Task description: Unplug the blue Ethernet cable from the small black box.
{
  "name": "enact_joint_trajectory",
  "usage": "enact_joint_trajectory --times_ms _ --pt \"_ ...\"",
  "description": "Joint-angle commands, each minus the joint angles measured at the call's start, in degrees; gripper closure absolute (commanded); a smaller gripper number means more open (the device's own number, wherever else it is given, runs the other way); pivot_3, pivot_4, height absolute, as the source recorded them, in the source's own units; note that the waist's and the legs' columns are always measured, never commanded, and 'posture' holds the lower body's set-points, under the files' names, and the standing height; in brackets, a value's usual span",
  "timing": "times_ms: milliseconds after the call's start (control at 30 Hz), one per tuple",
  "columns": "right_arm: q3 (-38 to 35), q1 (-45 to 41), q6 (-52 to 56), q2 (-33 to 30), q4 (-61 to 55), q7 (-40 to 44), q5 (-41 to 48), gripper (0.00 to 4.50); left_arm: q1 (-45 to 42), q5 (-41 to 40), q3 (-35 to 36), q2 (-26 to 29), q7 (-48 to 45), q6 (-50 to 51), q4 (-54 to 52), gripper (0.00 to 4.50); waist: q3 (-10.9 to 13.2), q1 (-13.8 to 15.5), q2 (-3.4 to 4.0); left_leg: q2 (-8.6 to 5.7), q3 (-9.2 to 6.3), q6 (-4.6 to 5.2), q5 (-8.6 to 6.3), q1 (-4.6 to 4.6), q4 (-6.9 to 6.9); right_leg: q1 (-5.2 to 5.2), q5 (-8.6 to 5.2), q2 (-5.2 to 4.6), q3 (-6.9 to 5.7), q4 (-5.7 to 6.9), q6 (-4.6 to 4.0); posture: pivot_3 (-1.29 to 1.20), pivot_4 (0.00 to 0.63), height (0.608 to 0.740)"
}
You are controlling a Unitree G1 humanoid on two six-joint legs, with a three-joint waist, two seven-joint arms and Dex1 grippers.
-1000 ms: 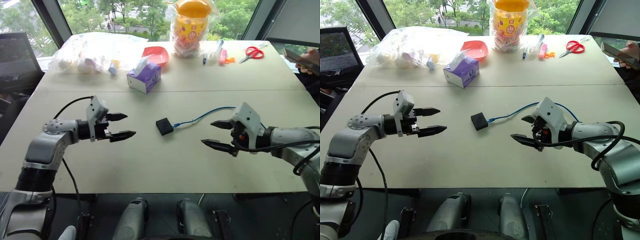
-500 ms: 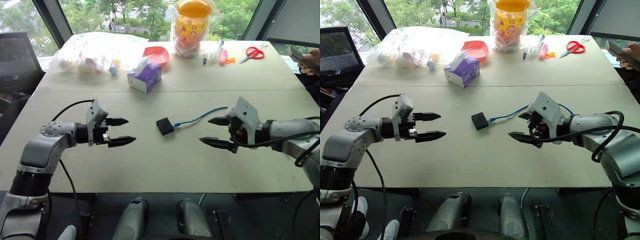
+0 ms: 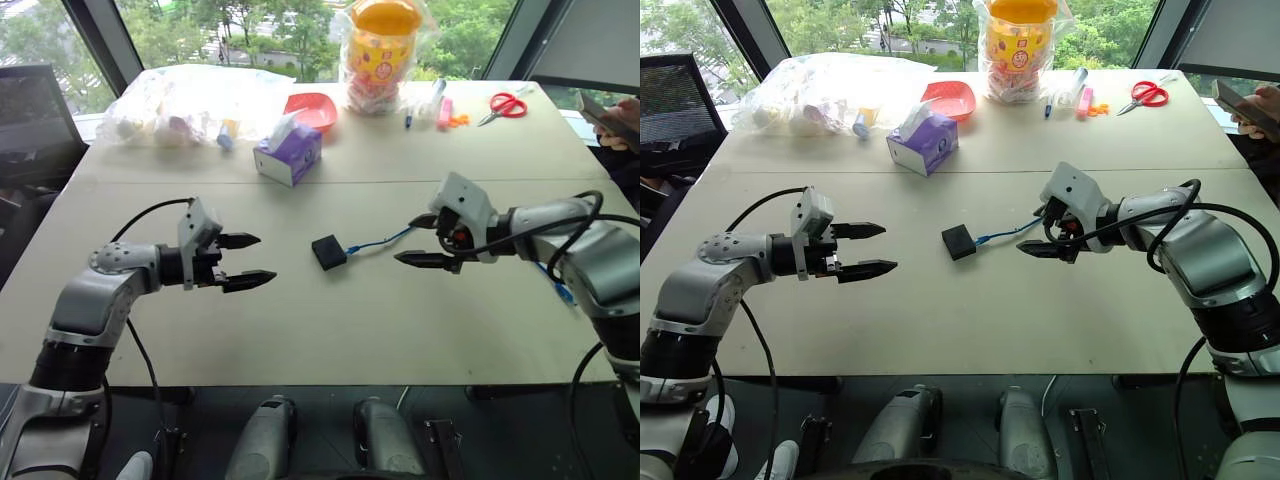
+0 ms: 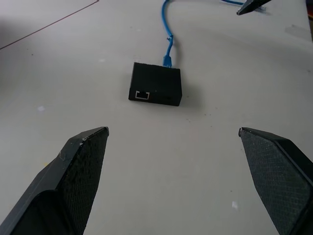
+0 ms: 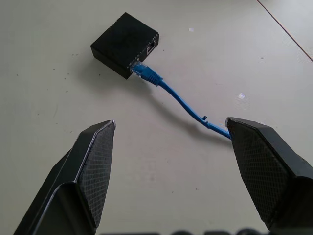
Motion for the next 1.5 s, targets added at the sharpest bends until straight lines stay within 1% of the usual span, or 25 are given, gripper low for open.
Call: enact_joint_trajectory --times_ms 33,167,267,400,533,633,733,767,800,900,933,1000,1100,1233,1333,1400,1500 --pt "5.56 -6.06 -4.54 2.97 6.80 4.18 -5.22 0.71 -1.18 2.07 -0.79 -0.74 0.83 -2.81 0.56 0.05 0.00 -0.33 0.00 0.00 0.02 0.00 0.00 0.02 0.01 0.00 0.00 0.01 0.01 0.04 0.01 0.00 0.150 0.740" --pt "12.53 -13.52 -11.79 8.41 18.80 9.98 -11.86 0.71 -2.28 2.65 -1.08 -2.04 2.10 -2.83 0.58 0.05 0.00 -1.10 -0.01 -0.01 0.03 -0.01 0.01 0.02 0.01 -0.05 0.03 0.01 0.01 0.18 0.04 0.00 0.150 0.740" --pt "14.11 -17.34 -14.91 13.29 27.01 12.36 -14.22 0.71 -1.92 2.83 -0.91 -2.22 2.37 -2.85 0.17 0.05 0.00 -1.25 -0.01 -0.02 0.03 -0.03 0.02 0.02 0.00 -0.12 0.03 0.02 0.01 0.32 0.06 0.00 0.150 0.740" --pt "19.12 -21.22 -25.81 17.87 39.27 13.93 -22.55 0.71 -0.10 2.69 -0.01 -1.83 3.50 -2.63 -2.20 0.05 0.00 -1.31 -0.01 -0.04 0.10 -0.07 0.04 0.02 -0.01 -0.28 0.03 0.00 0.04 0.60 0.05 0.00 0.150 0.740" --pt "20.11 -24.97 -32.55 23.93 51.99 15.01 -26.52 0.71 2.44 2.33 1.36 -1.50 5.45 -2.06 -5.10 0.05 0.01 -1.44 -0.02 -0.05 0.22 -0.18 0.11 0.02 -0.01 -0.46 0.03 0.01 0.13 0.82 0.05 0.00 0.150 0.740" --pt "18.97 -27.13 -33.91 28.04 58.76 16.19 -27.36 0.71 4.54 2.15 2.11 -1.00 6.32 -1.93 -7.01 0.05 -0.02 -1.84 -0.06 -0.03 0.23 -0.25 0.15 0.07 -0.01 -0.49 0.05 0.08 0.18 0.89 0.01 0.00 0.150 0.740" --pt "17.93 -29.02 -34.93 31.47 63.68 17.71 -28.13 1.52 5.81 2.57 2.54 -0.51 6.88 -2.47 -7.68 0.00 -0.02 -2.38 -0.06 -0.02 0.20 -0.33 0.19 0.11 -0.02 -0.49 0.08 0.15 0.18 0.96 -0.05 0.00 0.150 0.740" --pt "17.57 -29.47 -35.24 32.23 64.87 18.00 -28.50 2.05 6.02 2.58 2.64 -0.41 6.97 -2.55 -7.76 0.00 -0.02 -2.73 -0.06 -0.02 0.19 -0.36 0.21 0.11 -0.02 -0.50 0.10 0.16 0.18 0.98 -0.08 0.00 0.150 0.740" --pt "17.24 -29.79 -35.62 32.72 65.80 18.19 -28.92 2.47 6.10 2.55 2.69 -0.35 7.05 -2.59 -7.78 0.00 -0.02 -2.84 -0.06 -0.02 0.18 -0.39 0.23 0.13 -0.02 -0.51 0.11 0.17 0.18 1.02 -0.10 0.00 0.150 0.740" --pt "16.50 -30.49 -36.49 34.07 68.05 18.69 -30.23 4.07 6.11 2.59 2.77 -0.34 7.35 -2.88 -7.49 0.00 -0.02 -2.86 -0.05 -0.02 0.18 -0.44 0.26 0.17 -0.02 -0.51 0.12 0.18 0.20 1.08 -0.11 0.00 0.150 0.740" --pt "16.38 -30.59 -36.64 34.49 68.41 18.84 -30.61 4.47 6.02 2.59 2.77 -0.38 7.44 -2.97 -7.33 0.00 -0.02 -2.84 -0.05 -0.02 0.17 -0.45 0.26 0.17 -0.02 -0.51 0.12 0.18 0.19 1.09 -0.11 0.00 0.150 0.740" --pt "16.06 -30.25 -37.42 34.71 67.38 18.66 -31.44 4.47 5.48 2.50 2.71 -0.78 7.78 -3.03 -6.64 0.00 -0.02 -2.84 -0.05 -0.02 0.16 -0.45 0.27 0.17 -0.02 -0.52 0.12 0.18 0.20 1.10 -0.11 0.00 0.150 0.740" --pt "15.40 -27.69 -44.19 31.59 59.60 13.60 -33.94 4.47 4.11 1.56 2.70 -2.07 8.47 -1.84 -4.93 0.00 -0.02 -2.77 -0.05 -0.03 0.16 -0.46 0.27 0.16 -0.02 -0.54 0.13 0.18 0.21 1.12 -0.12 0.00 0.150 0.740" --pt "11.10 -18.61 -49.83 24.27 39.97 1.88 -37.77 4.47 0.52 0.33 2.51 -4.99 9.37 0.24 -0.08 0.00 -0.01 -2.07 -0.06 -0.03 0.12 -0.49 0.29 0.06 0.01 -0.64 0.13 0.12 0.20 1.16 -0.11 0.00 0.150 0.740" --pt "7.40 -10.66 -51.34 19.13 26.02 -5.43 -41.17 4.47 -2.59 -0.81 2.22 -6.51 8.80 2.35 2.04 0.00 -0.01 -1.15 -0.07 -0.12 0.18 -0.49 0.29 -0.01 0.01 -0.73 0.13 0.10 0.20 1.15 -0.10 0.00 0.150 0.740" --pt "4.44 -5.67 -50.84 17.45 17.99 -9.42 -42.19 4.47 -4.72 -2.39 2.37 -7.55 8.47 4.43 3.00 0.00 -0.01 -1.12 -0.08 -0.11 0.26 -0.48 0.29 -0.03 0.00 -0.75 0.13 0.10 0.21 1.15 -0.10 0.00 0.150 0.740" --pt "0.69 1.26 -51.48 17.07 6.83 -13.70 -42.04 4.47 -8.14 -5.06 2.87 -9.02 7.82 8.15 4.53 0.00 -0.01 -1.08 -0.11 -0.09 0.41 -0.48 0.29 -0.03 0.01 -0.74 0.13 0.13 0.20 1.16 -0.10 0.00 0.150 0.740"
